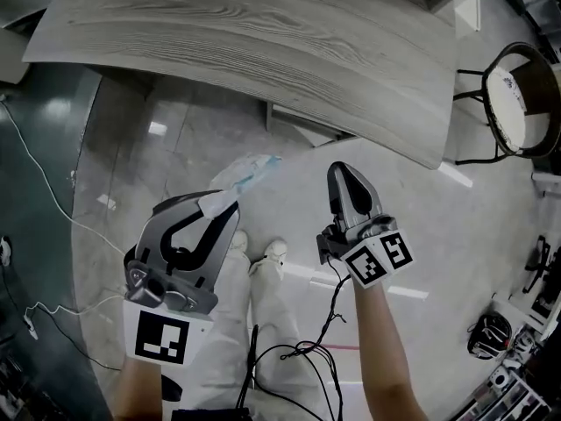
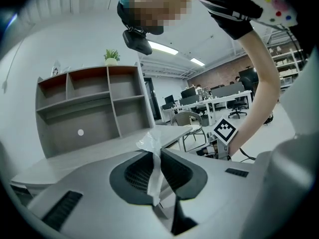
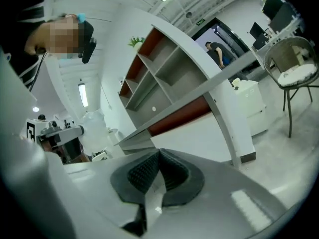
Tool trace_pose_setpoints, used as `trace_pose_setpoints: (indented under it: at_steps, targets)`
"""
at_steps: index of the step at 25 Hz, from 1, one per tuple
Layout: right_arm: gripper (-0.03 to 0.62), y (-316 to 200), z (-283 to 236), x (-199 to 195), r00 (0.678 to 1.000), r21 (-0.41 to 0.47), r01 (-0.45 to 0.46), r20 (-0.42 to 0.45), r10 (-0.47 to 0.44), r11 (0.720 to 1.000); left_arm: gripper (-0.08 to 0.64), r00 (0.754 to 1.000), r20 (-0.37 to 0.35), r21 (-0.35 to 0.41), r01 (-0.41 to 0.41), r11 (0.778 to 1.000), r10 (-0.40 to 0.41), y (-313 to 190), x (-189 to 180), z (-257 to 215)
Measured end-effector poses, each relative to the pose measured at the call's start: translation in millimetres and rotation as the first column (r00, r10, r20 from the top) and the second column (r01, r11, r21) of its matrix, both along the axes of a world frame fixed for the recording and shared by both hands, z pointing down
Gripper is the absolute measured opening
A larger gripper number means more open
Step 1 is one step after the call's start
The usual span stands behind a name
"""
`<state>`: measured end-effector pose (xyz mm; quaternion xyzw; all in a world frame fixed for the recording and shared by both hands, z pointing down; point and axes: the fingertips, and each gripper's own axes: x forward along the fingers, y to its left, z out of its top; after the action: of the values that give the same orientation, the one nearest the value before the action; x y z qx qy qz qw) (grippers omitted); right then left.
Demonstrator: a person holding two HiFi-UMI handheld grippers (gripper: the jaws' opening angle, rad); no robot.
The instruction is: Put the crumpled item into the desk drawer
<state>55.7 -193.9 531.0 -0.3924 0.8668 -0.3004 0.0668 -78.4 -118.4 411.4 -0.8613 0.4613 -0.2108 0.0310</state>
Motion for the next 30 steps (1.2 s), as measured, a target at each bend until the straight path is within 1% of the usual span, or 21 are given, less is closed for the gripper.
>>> trace_pose_setpoints:
  at_steps: [1,2,5,9,11,13,17,22,25,26,30]
  targets:
    - [0.012,-3,7,-2,1.000,-0.013,0.005,0.017,-0.005,1.000,0.049,1.000,0.000,-0.006,0.006,1.000,-0.006,-1,0,4]
    - [0.050,-6,14,-4,0.999,-0.029,0.012,0.035,-0.011,1.000,0.049,1.000,-0.002,-0.011,0.013,1.000,-0.013,-2,-1,7]
    - [0.088,-15,37,-11,0.997,-0.075,0.029,0.076,-0.023,0.997,0.049,0.999,-0.012,-0.020,0.030,0.999,-0.030,-3,-1,14]
    - [0.148,-27,64,-15,0.990,-0.131,0.046,0.135,-0.028,0.990,0.049,0.999,-0.014,-0.013,0.037,0.999,-0.037,-10,-1,24]
    - [0.187,-36,75,-16,0.985,-0.149,0.060,0.170,-0.035,0.987,0.049,0.999,-0.014,-0.015,0.043,0.999,-0.043,-14,0,30]
    - [0.204,-42,86,-19,0.983,-0.160,0.076,0.180,-0.046,0.984,0.049,0.999,-0.012,-0.021,0.047,0.999,-0.047,-15,-1,36]
    - [0.212,-53,108,-21,0.981,-0.179,0.076,0.188,-0.041,0.981,0.049,0.999,-0.010,-0.033,0.052,0.998,-0.052,-15,-3,46]
    - [0.241,-68,127,-17,0.977,-0.186,0.055,0.211,-0.015,0.981,0.049,0.999,-0.011,-0.038,0.052,0.998,-0.053,-15,-3,51]
    - [0.250,-76,124,-16,0.965,-0.181,0.043,0.263,0.006,0.983,0.049,0.999,-0.007,-0.032,0.043,0.999,-0.043,-18,-2,51]
    - [0.261,-81,122,-15,0.957,-0.175,0.037,0.290,0.015,0.984,0.049,0.999,-0.006,-0.030,0.041,0.999,-0.041,-20,-1,51]
    - [0.262,-88,111,-11,0.927,-0.142,0.032,0.374,0.024,0.989,0.049,0.999,0.002,-0.028,0.032,0.999,-0.032,-20,2,52]
